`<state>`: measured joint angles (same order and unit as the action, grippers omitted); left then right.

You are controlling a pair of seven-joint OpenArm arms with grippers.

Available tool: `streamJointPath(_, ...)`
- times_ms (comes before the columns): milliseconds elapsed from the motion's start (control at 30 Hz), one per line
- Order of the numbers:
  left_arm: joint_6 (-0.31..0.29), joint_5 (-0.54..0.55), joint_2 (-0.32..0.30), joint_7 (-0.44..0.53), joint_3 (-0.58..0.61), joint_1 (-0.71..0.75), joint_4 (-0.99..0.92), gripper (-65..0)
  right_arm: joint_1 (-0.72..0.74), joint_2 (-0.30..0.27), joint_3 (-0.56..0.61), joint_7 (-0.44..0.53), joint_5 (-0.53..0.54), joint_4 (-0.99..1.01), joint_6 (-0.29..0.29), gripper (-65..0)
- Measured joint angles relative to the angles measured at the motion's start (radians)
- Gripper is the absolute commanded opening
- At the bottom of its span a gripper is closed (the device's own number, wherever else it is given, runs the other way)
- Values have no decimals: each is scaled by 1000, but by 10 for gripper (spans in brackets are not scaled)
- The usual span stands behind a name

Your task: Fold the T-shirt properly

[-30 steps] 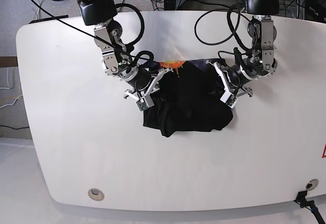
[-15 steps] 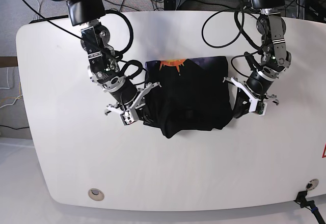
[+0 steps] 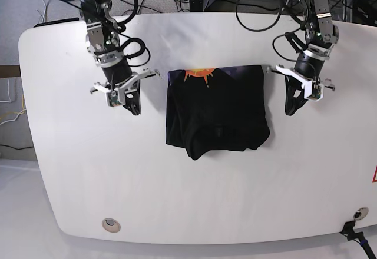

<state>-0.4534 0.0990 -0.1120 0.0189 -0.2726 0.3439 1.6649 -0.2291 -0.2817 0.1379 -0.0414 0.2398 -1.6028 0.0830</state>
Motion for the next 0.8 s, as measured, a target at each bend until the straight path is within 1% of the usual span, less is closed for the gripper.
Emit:
streamJointPath(100,-9,0,9,0,-22,127,96,-650,-115,-1,-39,-7,-2,-80,-6,-650)
streamJointPath(200,-8,2,43,-1,-79,232,183,-650,-258,2,-79,4,0,-176,5,-650)
streamJointPath(300,-3,2,77,2,-121,320,230,-650,-402,4,-119,3,-1,-249,-6,-650)
streamJointPath(333,-17,3,76,5,-128,348,238,-650,-443,3,-128,3,0,-267,-2,-650)
streamJointPath(433,1,3,72,0,-136,426,236,-650,-553,5,-154,12,0,-299,2,-650)
streamJointPath(500,-3,5,71,3,-136,479,237,-650,-610,5,-165,4,1,-303,2,-650)
streamJointPath(600,-11,6,82,4,-134,559,236,-650,-693,4,-166,10,0,-314,0,-650)
streamJointPath(667,-1,6,101,5,-135,615,236,-650,-753,8,-163,10,1,-318,3,-650)
streamJointPath(767,-11,6,109,4,-134,700,236,-650,-844,6,-163,9,1,-323,-1,-650)
streamJointPath(800,-9,6,109,5,-134,722,234,-650,-868,13,-164,7,1,-322,-4,-650)
